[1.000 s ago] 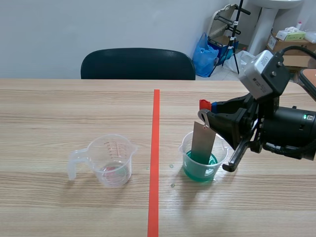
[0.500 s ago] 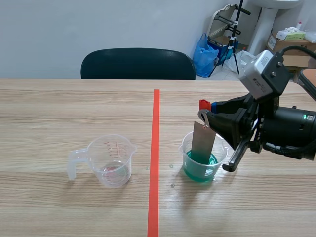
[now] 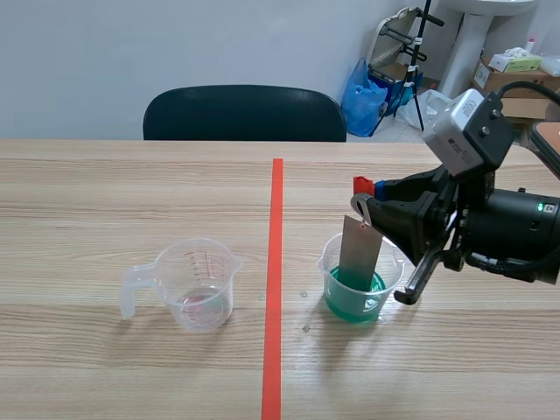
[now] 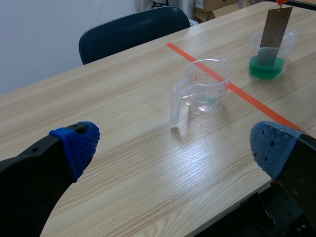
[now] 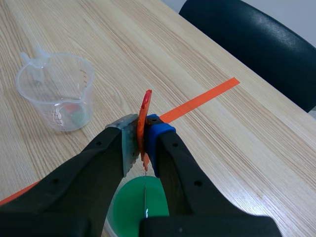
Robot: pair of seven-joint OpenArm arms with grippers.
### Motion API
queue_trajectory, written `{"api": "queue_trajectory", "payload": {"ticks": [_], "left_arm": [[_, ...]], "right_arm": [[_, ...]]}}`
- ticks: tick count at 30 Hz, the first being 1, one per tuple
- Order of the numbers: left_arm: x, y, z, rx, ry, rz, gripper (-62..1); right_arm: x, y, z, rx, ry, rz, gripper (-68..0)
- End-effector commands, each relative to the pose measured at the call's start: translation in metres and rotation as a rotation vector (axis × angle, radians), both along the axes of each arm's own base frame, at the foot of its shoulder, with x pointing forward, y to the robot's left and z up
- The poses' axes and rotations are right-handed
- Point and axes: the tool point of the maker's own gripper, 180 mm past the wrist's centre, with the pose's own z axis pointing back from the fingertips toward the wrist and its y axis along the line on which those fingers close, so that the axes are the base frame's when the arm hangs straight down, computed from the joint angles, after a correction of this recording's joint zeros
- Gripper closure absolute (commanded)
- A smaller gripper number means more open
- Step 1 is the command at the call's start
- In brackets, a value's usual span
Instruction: Do the redox reaction experiment
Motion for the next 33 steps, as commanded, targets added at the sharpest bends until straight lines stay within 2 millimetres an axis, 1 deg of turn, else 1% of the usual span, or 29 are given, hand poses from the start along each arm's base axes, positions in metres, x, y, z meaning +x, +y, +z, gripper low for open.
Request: {"api": "queue_trajectory", "payload": {"ticks": [1, 4, 9, 15, 25, 33], "left_arm": [[0.003, -0.003, 0.007, -0.021, -0.030, -0.007, -62.3], [0.003, -0.003, 0.007, -0.021, -0.030, -0.007, -62.3], [0.003, -0.003, 0.007, -0.021, -0.030, -0.007, -62.3], [0.003, -0.003, 0.007, -0.021, -0.029, -0.007, -62.3], [0.003, -0.003, 0.007, -0.021, -0.030, -0.007, -62.3], [0.003, -0.003, 0.007, -0.021, -0.030, -0.007, -62.3]], "right_arm": [[0.004, -0.002, 0.006, -0.009, -0.022, 0.000, -0.7], [0.005, -0.004, 0.007, -0.012, -0.026, 0.000, -0.7], [0.004, -0.004, 0.018, -0.020, -0.044, 0.013, -0.7], [0.002, -0.007, 0.039, -0.003, -0.069, 0.017, -0.7], [-0.006, -0.010, 0.069, -0.028, -0.135, 0.021, -0.7], [-0.008, -0.007, 0.092, -0.003, -0.142, 0.022, -0.7]]}}
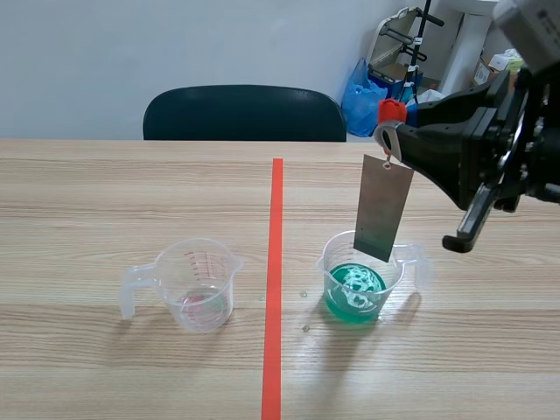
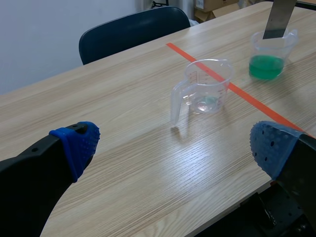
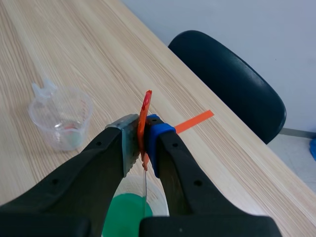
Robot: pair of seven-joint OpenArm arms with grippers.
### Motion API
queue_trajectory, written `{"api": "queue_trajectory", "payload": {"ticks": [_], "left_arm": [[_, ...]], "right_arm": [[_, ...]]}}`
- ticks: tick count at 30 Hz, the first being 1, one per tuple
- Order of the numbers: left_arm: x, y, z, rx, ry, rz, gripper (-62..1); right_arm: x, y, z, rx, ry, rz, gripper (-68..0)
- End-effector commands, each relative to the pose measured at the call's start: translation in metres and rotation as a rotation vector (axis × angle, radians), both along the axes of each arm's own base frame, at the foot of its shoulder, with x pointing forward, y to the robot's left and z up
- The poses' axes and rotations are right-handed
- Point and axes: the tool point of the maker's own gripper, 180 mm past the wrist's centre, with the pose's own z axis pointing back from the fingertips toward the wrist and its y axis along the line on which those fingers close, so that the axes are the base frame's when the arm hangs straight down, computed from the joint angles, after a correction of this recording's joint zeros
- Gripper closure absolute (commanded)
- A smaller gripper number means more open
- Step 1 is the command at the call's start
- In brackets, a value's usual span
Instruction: Do the redox reaction experiment
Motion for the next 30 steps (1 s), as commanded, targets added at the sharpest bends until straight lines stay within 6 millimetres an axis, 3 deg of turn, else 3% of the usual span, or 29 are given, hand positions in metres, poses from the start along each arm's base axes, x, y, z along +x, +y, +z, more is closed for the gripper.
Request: {"api": "queue_trajectory", "payload": {"ticks": [1, 16, 30], "left_arm": [[0.003, -0.003, 0.007, -0.021, -0.030, -0.007, -62.3], [0.003, -0.003, 0.007, -0.022, -0.029, -0.007, -62.3], [0.003, -0.003, 0.007, -0.021, -0.029, -0.007, -62.3]], "right_arm": [[0.002, -0.001, 0.015, 0.013, -0.033, 0.000, -0.7], [-0.006, 0.007, 0.058, 0.034, -0.064, 0.011, -0.7], [-0.006, 0.005, 0.061, 0.017, -0.059, 0.002, -0.7]]}}
